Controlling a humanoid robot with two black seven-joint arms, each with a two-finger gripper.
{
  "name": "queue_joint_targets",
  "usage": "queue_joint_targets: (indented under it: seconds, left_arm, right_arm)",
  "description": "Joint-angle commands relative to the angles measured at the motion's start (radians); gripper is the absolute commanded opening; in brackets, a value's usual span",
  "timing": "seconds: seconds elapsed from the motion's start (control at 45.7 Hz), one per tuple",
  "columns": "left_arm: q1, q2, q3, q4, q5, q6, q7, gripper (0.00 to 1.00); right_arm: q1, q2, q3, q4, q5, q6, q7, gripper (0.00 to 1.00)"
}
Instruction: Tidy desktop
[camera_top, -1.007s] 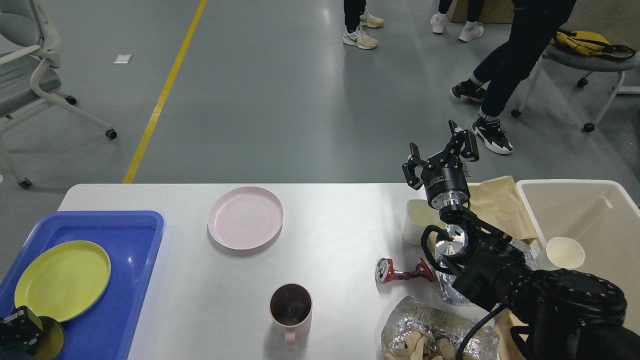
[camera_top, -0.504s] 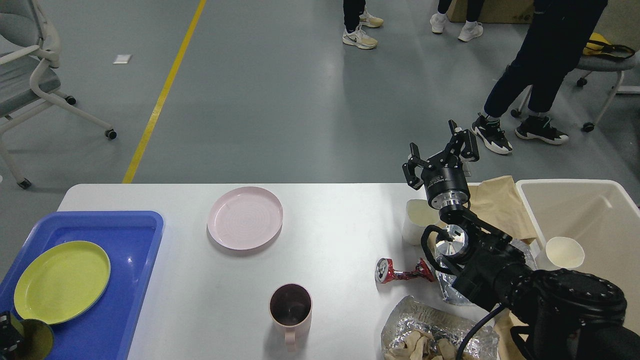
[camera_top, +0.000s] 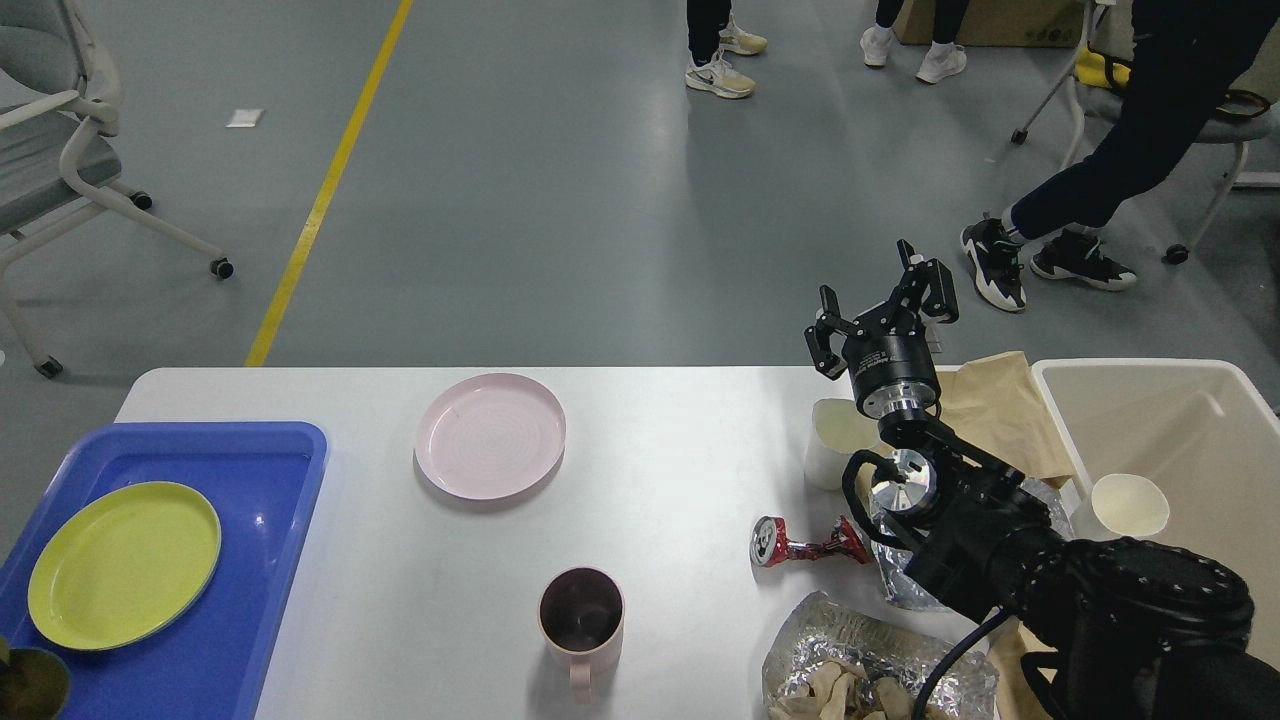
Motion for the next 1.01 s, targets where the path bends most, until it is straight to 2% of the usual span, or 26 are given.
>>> queue_joint_targets:
  seconds: [0.0, 0.416, 0.569, 0.635, 0.701, 0.986]
  left_arm:
    - [0.002, 0.0, 0.005, 0.012, 0.02, 0.001, 0.0, 0.95]
    - [-0.013, -0.002, -0.009, 0.027, 0.022, -0.017, 0.0, 0.95]
    - [-0.061, 0.011, -0.008, 0.027, 0.024, -0.074, 0.0, 0.96]
    - [-0.107, 0.032, -0.012, 0.027, 0.022, -0.127, 0.0, 0.96]
    - [-0.179, 0.043, -0.014, 0.027, 0.021, -0.219, 0.0, 0.95]
    - [-0.433, 0.055, -0.073, 0.024, 0.004, -0.219, 0.018, 0.95]
  right_arm:
    - [0.0, 0.001, 0.0, 0.0, 0.0, 0.0, 0.0, 1.0]
    - [0.0, 0.001, 0.0, 0.0, 0.0, 0.0, 0.0, 1.0]
    - [0.0, 0.0, 0.0, 0.0, 0.0, 0.0, 0.0, 1.0]
    - [0.0, 0.0, 0.0, 0.0, 0.0, 0.0, 0.0, 1.0]
    - [0.0, 0.0, 0.0, 0.0, 0.0, 0.0, 0.0, 1.0]
    - [0.0, 0.0, 0.0, 0.0, 0.0, 0.0, 0.0, 1.0]
